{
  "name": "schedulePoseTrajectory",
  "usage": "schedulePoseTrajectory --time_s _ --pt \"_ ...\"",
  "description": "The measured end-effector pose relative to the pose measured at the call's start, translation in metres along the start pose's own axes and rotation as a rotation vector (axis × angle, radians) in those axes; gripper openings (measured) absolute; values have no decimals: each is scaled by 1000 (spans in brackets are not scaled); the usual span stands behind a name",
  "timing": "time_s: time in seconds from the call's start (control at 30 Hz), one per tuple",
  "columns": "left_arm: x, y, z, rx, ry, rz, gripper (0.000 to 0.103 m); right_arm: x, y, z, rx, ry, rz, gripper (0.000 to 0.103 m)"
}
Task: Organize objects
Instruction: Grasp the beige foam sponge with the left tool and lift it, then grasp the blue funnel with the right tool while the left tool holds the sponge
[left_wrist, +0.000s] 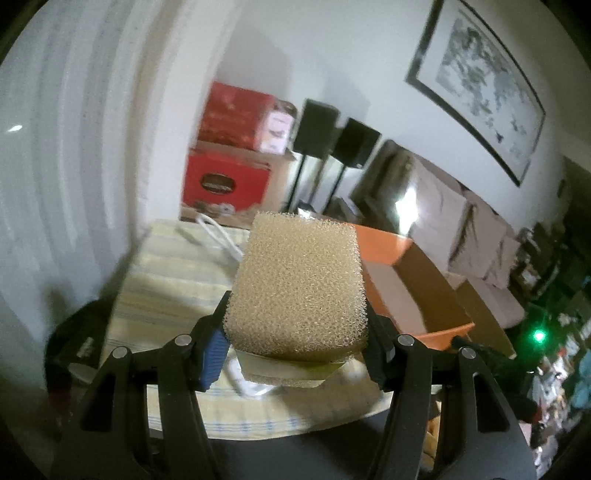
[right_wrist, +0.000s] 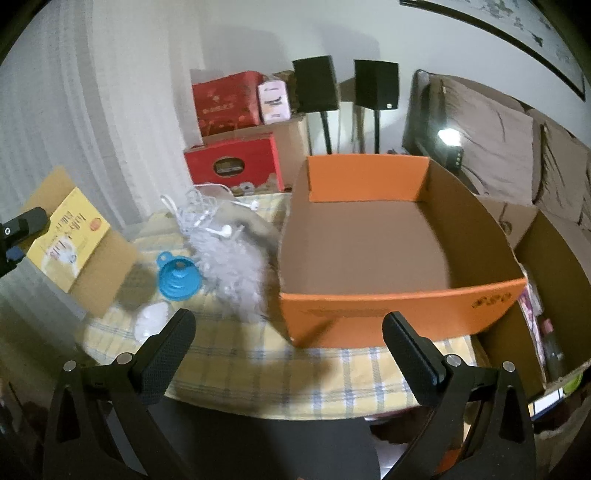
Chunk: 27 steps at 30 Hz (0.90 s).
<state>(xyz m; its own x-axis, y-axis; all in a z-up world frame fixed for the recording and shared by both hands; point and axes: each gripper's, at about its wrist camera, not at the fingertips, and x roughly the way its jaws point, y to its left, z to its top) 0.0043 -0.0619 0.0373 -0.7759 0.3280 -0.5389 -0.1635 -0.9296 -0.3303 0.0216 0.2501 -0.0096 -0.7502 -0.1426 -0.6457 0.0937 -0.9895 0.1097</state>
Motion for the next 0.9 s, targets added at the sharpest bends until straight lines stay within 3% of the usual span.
schedulePoseTrajectory --time_s 0.4,0.73,0.9 --pt "-16 51 -2 -79 -29 136 58 20 31 27 -82 6 97 90" --pt "-15 66 -13 -103 -19 183 58 71 83 31 -145 71 231 85" --pt "-10 73 -15 -113 -5 184 58 94 109 34 -211 76 256 73"
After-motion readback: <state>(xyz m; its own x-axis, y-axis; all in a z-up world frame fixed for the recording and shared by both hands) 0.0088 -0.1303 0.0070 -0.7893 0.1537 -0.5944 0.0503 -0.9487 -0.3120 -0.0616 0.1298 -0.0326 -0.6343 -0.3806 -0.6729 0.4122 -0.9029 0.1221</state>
